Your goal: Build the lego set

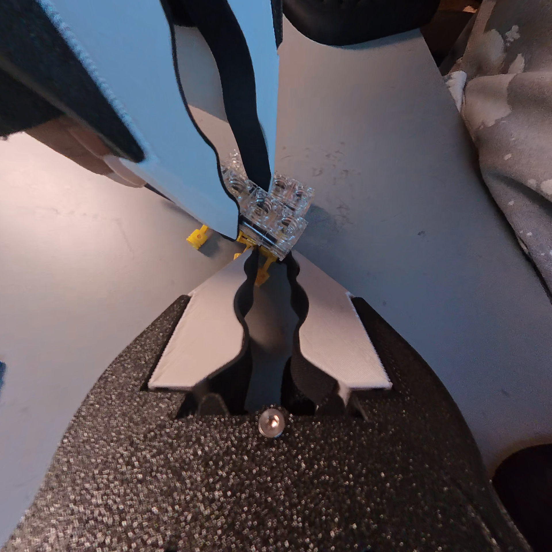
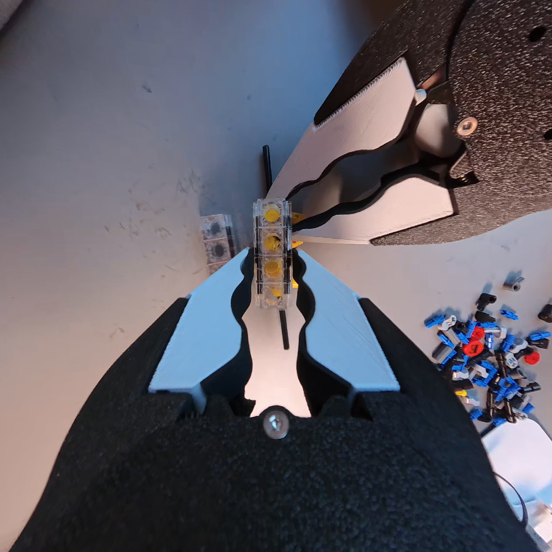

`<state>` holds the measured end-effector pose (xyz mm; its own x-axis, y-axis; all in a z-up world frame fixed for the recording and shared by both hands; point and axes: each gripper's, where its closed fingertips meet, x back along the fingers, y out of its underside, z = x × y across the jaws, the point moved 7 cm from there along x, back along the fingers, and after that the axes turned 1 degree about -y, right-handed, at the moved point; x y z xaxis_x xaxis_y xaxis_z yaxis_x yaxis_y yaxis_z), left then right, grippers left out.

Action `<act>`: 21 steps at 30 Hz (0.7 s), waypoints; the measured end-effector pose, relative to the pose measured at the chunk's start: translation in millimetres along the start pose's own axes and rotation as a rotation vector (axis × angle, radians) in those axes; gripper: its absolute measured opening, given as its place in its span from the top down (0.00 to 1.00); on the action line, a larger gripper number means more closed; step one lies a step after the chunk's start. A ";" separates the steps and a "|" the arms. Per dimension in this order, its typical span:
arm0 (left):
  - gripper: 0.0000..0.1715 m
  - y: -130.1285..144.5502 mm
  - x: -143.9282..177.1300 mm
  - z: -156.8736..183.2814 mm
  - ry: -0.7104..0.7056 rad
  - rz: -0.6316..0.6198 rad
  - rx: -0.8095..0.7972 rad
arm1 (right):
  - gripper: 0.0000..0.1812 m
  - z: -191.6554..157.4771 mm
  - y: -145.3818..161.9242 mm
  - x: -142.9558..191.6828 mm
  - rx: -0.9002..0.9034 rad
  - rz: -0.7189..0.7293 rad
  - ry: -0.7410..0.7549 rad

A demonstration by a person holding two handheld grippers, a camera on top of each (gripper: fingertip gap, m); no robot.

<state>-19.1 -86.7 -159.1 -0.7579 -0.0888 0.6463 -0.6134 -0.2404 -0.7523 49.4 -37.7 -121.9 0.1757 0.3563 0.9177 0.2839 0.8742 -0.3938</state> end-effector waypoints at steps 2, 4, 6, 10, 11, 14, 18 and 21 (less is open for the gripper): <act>0.90 1.0 0.7 0.5 0.004 0.004 0.005 | 0.87 -0.8 -0.4 -0.3 0.004 0.015 0.019; 0.90 1.7 1.5 0.9 0.007 0.002 0.004 | 0.87 -1.8 -0.6 -0.7 0.009 0.032 0.042; 0.90 2.3 2.4 1.4 0.011 0.001 0.004 | 0.87 -2.9 -0.5 -1.4 0.010 0.057 0.063; 0.90 2.9 2.9 1.5 0.032 0.002 0.011 | 0.87 -4.4 0.7 -2.5 -0.006 0.102 0.073; 0.90 3.0 3.0 1.2 0.040 0.002 0.015 | 0.87 -4.1 0.8 -2.6 -0.009 0.106 0.071; 0.90 3.6 3.8 0.1 0.069 0.002 0.026 | 0.87 -2.7 -0.4 -2.8 -0.004 0.098 0.066; 0.90 4.2 4.8 -1.6 0.108 -0.003 0.040 | 0.87 -0.9 -1.0 -3.4 -0.016 0.105 0.055; 0.90 4.9 5.7 -2.3 0.133 -0.008 0.044 | 0.86 -1.2 -1.1 -6.0 -0.032 0.135 0.059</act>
<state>-26.9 -86.2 -159.4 -0.7776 0.0414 0.6274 -0.6114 -0.2831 -0.7390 49.2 -41.2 -127.0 0.2696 0.4493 0.8517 0.2836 0.8082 -0.5162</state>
